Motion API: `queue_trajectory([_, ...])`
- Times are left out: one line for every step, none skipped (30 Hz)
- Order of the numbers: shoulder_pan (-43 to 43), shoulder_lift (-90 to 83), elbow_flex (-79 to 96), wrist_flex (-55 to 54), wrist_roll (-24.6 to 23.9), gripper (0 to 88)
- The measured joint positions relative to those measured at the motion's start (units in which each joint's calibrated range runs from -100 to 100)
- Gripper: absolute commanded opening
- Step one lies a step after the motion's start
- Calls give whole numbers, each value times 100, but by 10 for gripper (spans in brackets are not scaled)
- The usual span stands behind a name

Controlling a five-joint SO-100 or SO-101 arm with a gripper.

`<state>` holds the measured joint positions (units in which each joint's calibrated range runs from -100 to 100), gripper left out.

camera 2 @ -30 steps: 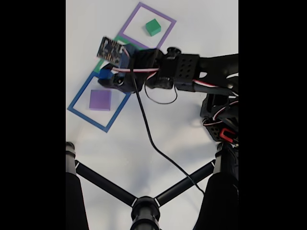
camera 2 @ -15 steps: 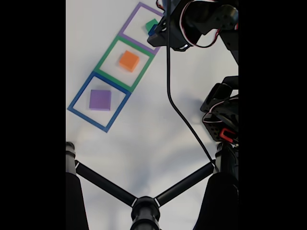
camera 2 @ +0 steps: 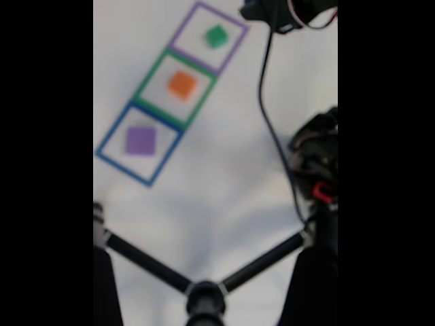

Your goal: Tower of hanoi

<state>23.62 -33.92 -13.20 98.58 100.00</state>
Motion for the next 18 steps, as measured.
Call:
queue_trajectory([87,-17,86,0,0,12])
queue_trajectory([155,-59,198,0,0,12])
queue_trajectory([243,-92,344,-16,0,12])
queue_trajectory([311,-151,533,-40,0,12])
queue_trajectory([369,-210,723,-174,0,13])
queue_trajectory([428,-260,912,-309,0,13])
queue_trajectory([476,-327,1127,-467,0,13])
queue_trajectory([505,-386,1325,-617,0,13])
queue_trajectory([525,-453,1540,-791,0,13])
queue_trajectory([544,-521,1763,-997,0,13])
queue_trajectory([554,-571,1970,-1195,0,13])
queue_trajectory([554,-613,2168,-1409,0,13])
queue_trajectory([554,-655,2383,-1622,0,13])
queue_trajectory([554,-714,2606,-1868,0,13])
queue_trajectory([554,-772,2830,-2105,0,13])
queue_trajectory([593,-856,3123,-2406,0,13])
queue_trajectory([622,-924,3406,-2691,0,13])
queue_trajectory([661,-1008,3716,-3039,0,13])
